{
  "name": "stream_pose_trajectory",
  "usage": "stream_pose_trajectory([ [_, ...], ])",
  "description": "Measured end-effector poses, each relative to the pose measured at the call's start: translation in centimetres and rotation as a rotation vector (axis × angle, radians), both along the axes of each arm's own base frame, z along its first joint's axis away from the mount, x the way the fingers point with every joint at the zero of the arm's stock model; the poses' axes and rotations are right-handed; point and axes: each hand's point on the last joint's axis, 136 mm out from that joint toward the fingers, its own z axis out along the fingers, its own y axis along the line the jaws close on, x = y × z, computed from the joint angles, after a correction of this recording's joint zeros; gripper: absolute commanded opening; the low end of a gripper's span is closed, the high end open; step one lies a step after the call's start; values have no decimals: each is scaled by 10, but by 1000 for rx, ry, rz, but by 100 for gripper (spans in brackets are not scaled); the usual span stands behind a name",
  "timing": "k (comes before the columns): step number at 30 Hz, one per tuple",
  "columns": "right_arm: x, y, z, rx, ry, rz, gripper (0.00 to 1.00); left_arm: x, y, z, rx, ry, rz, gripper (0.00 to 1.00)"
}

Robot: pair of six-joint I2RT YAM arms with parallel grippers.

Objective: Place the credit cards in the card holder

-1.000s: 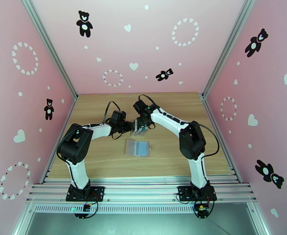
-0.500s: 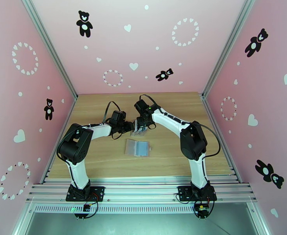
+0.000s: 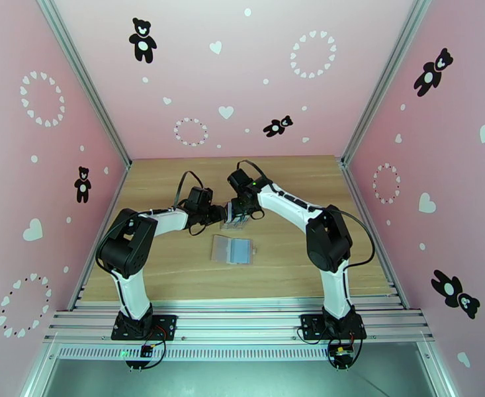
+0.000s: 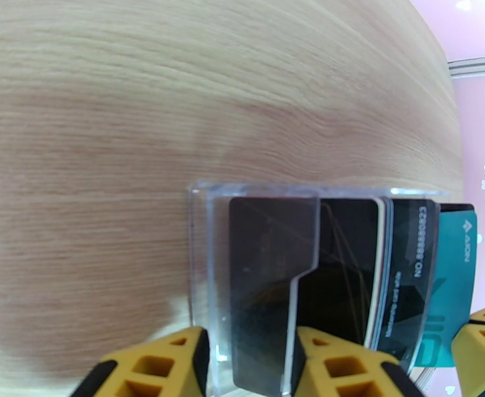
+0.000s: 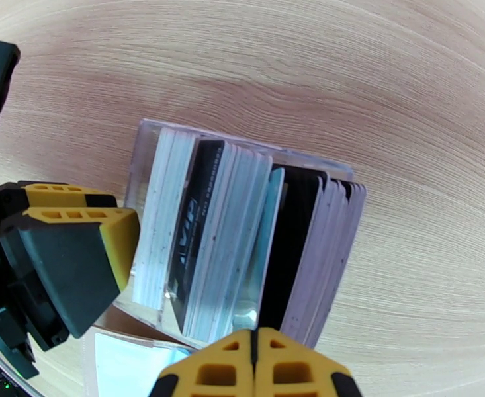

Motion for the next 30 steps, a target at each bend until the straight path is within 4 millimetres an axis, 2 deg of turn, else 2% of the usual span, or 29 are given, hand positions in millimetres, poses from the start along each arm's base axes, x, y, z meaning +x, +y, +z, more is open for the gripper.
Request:
stream_pose_trajectory([
  [11, -2, -2, 6, -5, -7, 2, 0, 0, 0, 0, 0, 0, 0, 40],
  [22, -14, -2, 50, 100, -52, -4, 0, -1, 4, 1, 9, -2, 1, 50],
  [30, -32, -10, 66, 183, -73, -30, 0, -6, 9, 29, 8, -64, -3, 51],
])
